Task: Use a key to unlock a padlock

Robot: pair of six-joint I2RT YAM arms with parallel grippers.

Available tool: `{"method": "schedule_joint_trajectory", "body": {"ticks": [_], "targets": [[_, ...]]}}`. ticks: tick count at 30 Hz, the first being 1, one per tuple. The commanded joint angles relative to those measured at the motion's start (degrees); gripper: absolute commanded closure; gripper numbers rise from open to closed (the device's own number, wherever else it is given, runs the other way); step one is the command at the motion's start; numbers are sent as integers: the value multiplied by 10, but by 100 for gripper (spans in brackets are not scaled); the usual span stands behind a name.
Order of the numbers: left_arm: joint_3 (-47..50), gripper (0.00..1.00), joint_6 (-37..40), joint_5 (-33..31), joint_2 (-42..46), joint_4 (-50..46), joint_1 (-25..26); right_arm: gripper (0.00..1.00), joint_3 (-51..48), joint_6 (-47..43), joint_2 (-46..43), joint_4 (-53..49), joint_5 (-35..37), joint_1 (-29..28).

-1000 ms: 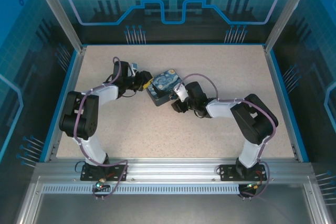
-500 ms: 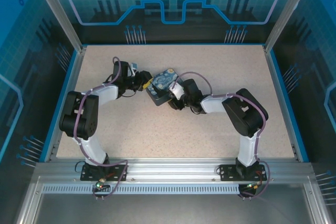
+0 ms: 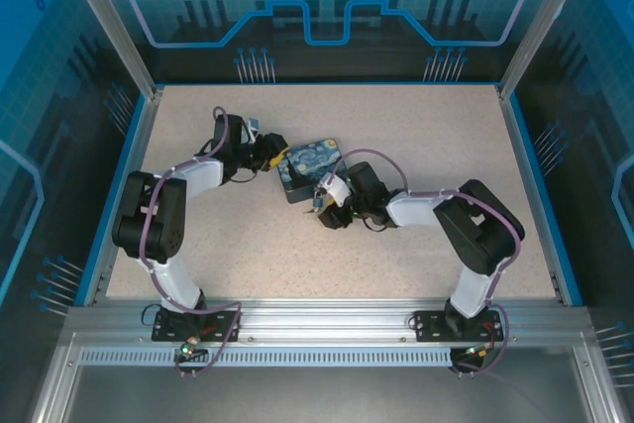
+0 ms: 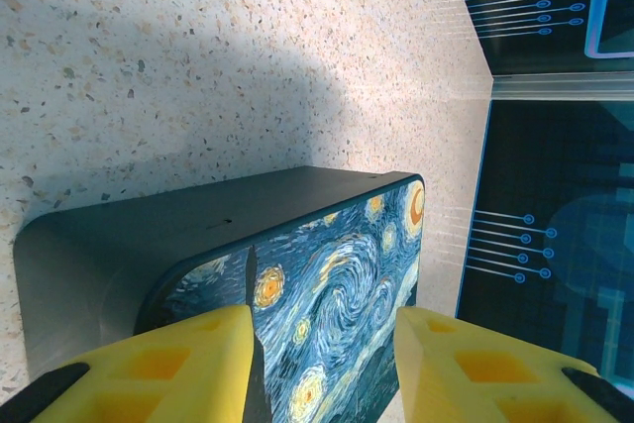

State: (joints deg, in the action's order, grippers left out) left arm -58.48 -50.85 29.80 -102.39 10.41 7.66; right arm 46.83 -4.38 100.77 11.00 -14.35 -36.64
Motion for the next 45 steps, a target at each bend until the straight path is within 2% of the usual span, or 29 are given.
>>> {"method": "schedule_joint_trajectory", "body": {"ticks": [1,7,15,17,22,24,29,36,45], "targets": [[-7,56,12,-11,-20,-44,2,53,-17,-2,-35,-33,14,3],[-6,56,11,-11,-19,-42,5,52,-4,21,-32,-25,75,4],[2,56,2,-10,-17,-31,10,51,6,211,-28,12,189,-22],[3,56,0,-7,-18,-27,15,51,22,252,-35,-32,215,-25],[5,56,-8,-3,-22,-12,25,51,120,328,-38,-242,347,-72],[10,56,-17,0,-24,6,27,51,153,349,-29,-298,365,-89],[1,56,-12,7,-8,-1,27,50,171,386,-14,-337,377,-107],[-14,49,16,3,48,-44,17,49,168,374,-24,-322,356,-107],[40,47,122,-24,191,-119,-3,48,139,392,-50,-274,298,-95]]}}
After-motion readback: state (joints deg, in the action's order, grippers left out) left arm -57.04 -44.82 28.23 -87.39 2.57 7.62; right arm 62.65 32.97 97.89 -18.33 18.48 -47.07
